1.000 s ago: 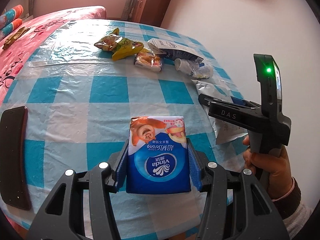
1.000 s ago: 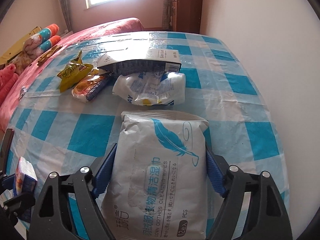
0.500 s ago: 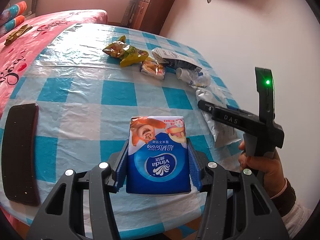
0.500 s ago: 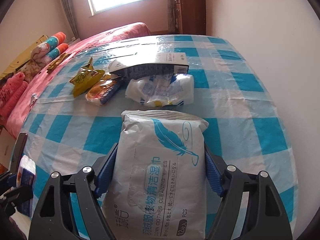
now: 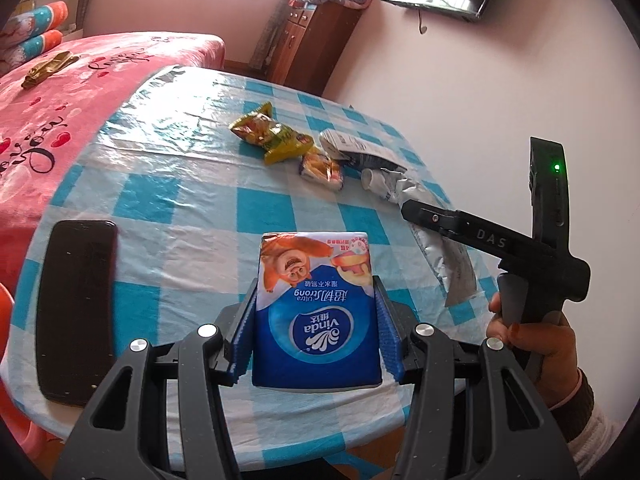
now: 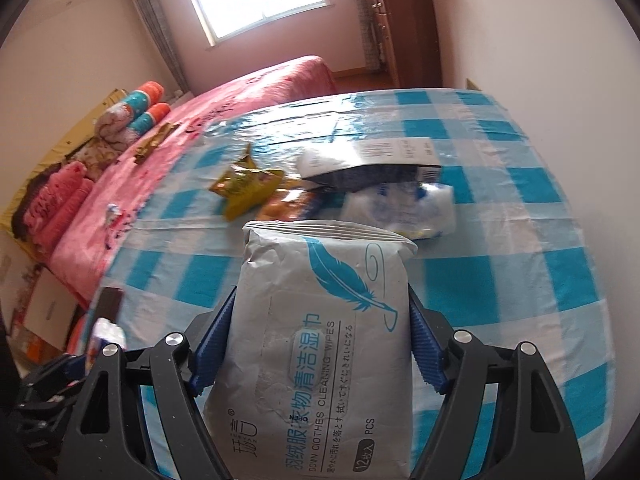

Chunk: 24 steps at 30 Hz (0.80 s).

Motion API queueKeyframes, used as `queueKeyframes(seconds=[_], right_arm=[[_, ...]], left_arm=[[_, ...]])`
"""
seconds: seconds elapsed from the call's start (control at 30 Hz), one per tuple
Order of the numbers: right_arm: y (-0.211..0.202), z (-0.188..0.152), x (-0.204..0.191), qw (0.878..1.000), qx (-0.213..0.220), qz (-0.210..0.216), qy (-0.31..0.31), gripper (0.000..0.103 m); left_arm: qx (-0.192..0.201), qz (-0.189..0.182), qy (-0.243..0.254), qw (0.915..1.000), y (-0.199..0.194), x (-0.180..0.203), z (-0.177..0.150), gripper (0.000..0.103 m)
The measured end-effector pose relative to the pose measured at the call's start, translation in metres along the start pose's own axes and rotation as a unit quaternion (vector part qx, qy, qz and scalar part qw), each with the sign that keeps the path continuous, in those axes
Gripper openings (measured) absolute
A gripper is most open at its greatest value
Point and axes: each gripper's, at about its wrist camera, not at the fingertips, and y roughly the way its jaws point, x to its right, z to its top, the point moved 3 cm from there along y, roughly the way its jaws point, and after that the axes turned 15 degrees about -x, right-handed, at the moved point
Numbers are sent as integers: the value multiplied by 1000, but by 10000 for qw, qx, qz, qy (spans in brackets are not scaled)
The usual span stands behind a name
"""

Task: Collect trash
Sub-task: 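Carry the tissue box and wipes pack over the orange bucket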

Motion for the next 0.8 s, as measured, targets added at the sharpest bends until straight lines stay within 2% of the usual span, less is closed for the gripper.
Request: queueKeyframes(seconds=[0.23,0.43,0.67,0.8], right_arm=[[-7,7,-44,9984,-53,456,-333,77],[-10,18,-102,9922,-143,874,-879,77],[-6,22,-191,9766,-295,1257,-1718,77],[3,17,-254,9610,-459,1484,-2288,77]], left_arm=[[315,51,-165,9994,-29,-16,0,53],[699,341,-463,9959,-69,-47,-9,53],[1023,972,-1160,9832,-111,-110,-36,53],[1123,1367,-1726,9690,-134,-155,-61,53]])
